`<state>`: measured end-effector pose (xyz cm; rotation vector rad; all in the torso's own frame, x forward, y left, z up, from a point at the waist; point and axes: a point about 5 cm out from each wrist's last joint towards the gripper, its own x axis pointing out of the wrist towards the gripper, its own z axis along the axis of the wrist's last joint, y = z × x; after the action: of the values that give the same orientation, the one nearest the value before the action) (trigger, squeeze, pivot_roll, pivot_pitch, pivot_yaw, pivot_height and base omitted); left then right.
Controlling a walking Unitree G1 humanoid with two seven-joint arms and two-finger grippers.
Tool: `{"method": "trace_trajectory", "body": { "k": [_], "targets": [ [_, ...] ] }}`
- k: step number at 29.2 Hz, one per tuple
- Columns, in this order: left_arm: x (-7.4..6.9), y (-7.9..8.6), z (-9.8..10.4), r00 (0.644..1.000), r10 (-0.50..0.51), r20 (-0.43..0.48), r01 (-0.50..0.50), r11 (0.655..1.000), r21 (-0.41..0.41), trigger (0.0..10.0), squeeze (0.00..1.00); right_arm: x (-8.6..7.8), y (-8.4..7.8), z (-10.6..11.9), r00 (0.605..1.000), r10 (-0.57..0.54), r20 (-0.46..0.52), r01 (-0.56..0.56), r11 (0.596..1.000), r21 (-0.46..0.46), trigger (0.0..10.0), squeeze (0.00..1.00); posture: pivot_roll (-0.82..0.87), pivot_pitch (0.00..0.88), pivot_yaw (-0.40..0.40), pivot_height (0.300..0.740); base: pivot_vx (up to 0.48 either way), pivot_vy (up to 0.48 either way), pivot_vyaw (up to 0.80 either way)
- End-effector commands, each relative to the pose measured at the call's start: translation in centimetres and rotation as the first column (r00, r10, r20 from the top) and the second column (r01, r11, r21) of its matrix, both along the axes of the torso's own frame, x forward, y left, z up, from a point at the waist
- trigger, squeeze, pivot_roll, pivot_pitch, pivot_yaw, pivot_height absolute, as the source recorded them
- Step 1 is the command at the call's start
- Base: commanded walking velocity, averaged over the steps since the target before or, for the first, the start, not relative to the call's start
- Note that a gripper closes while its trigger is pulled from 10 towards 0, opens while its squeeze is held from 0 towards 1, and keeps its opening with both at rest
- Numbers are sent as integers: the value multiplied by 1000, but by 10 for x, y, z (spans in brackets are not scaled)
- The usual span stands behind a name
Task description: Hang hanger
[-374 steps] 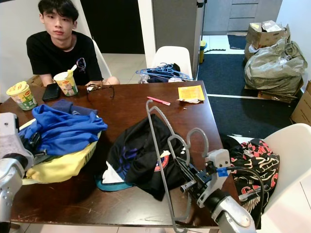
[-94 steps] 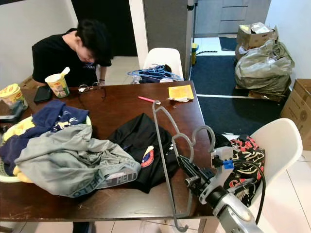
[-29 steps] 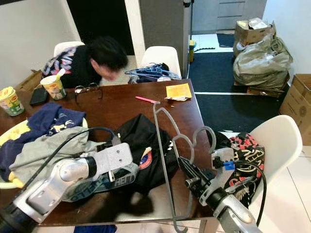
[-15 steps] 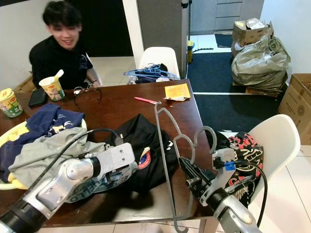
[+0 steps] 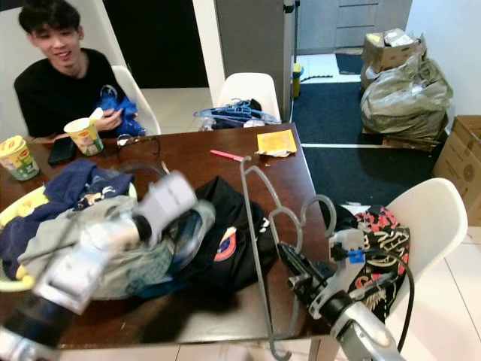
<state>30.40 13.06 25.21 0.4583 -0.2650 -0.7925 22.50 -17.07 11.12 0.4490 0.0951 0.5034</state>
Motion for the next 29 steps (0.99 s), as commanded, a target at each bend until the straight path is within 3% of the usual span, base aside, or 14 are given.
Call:
{"method": "trace_trajectory", "body": {
  "k": [1, 4, 8, 9, 10, 12, 13, 14, 15, 16, 18, 19, 21, 29],
  "targets": [
    [-6, 7, 17, 999, -35, 16, 35, 999, -6, 0, 0, 3, -4, 3, 1000, -30, -2, 30, 999, 42, 10000, 0, -65, 0, 92, 740, 0, 0, 0],
    [-14, 12, 43, 995, -71, 71, 73, 997, -19, 0, 0, 11, -16, 6, 991, -131, -16, 132, 984, 124, 10000, 0, -50, 0, 97, 740, 0, 0, 0],
    [-19, 12, 58, 990, -85, 109, 93, 993, -72, 0, 0, 20, -27, 9, 976, -219, -17, 219, 965, 143, 10000, 0, -47, 0, 103, 740, 0, 0, 0],
    [-21, 9, 68, 986, -92, 137, 109, 986, -129, 0, 0, 26, -32, 15, 969, -248, -3, 245, 955, 169, 10000, 0, -44, 0, 103, 740, 0, 0, 0],
    [-21, 9, 68, 986, -92, 137, 109, 986, -129, 0, 0, 26, -32, 15, 969, -248, -3, 245, 955, 169, 10000, 0, -44, 0, 103, 740, 0, 0, 0],
    [-22, 6, 87, 982, -57, 180, 105, 957, -269, 0, 0, 37, -36, 29, 962, -272, 37, 261, 946, 191, 10000, 0, -40, 0, 101, 740, 0, 0, 0],
    [-22, 5, 92, 983, -36, 178, 93, 943, -321, 2824, 0, 41, -37, 34, 960, -277, 51, 262, 944, 199, 10000, 0, -36, 0, 97, 740, 0, 0, 0],
    [-22, 5, 92, 983, -36, 178, 93, 943, -321, 2824, 0, 41, -37, 34, 960, -277, 51, 262, 944, 199, 10000, 0, -36, 0, 97, 740, 0, 0, 0],
    [-20, 4, 91, 987, -18, 159, 75, 929, -363, 10000, 0, 43, -36, 39, 958, -280, 67, 262, 944, 203, 10000, 0, -34, 0, 96, 740, 0, 0, 0],
    [-20, 3, 90, 990, -11, 140, 64, 921, -384, 10000, 0, 45, -35, 42, 957, -282, 74, 261, 943, 208, 10000, 0, -34, 0, 96, 740, 0, 0, 0],
    [-15, -5, 66, 998, 0, 56, 18, 942, -334, 10000, 0, 50, -30, 47, 959, -266, 97, 247, 953, 173, 10000, 0, -25, 0, 94, 740, 0, 0, 0],
    [-15, -5, 66, 998, 0, 56, 18, 942, -334, 10000, 0, 50, -30, 47, 959, -266, 97, 247, 953, 173, 10000, 0, -25, 0, 94, 740, 0, 0, 0],
    [-11, -11, 42, 999, 25, -35, -35, 953, -302, 10000, 0, 55, -26, 49, 961, -253, 111, 242, 965, 101, 10000, 0, -23, 0, 90, 740, -261, 0, 0],
    [-9, -26, 17, 989, 16, -145, -63, 945, -322, 10000, 0, 63, -23, 52, 959, -257, 122, 256, 966, 26, 10000, 0, -18, 0, 84, 740, -347, 0, 0]
  ]
}}
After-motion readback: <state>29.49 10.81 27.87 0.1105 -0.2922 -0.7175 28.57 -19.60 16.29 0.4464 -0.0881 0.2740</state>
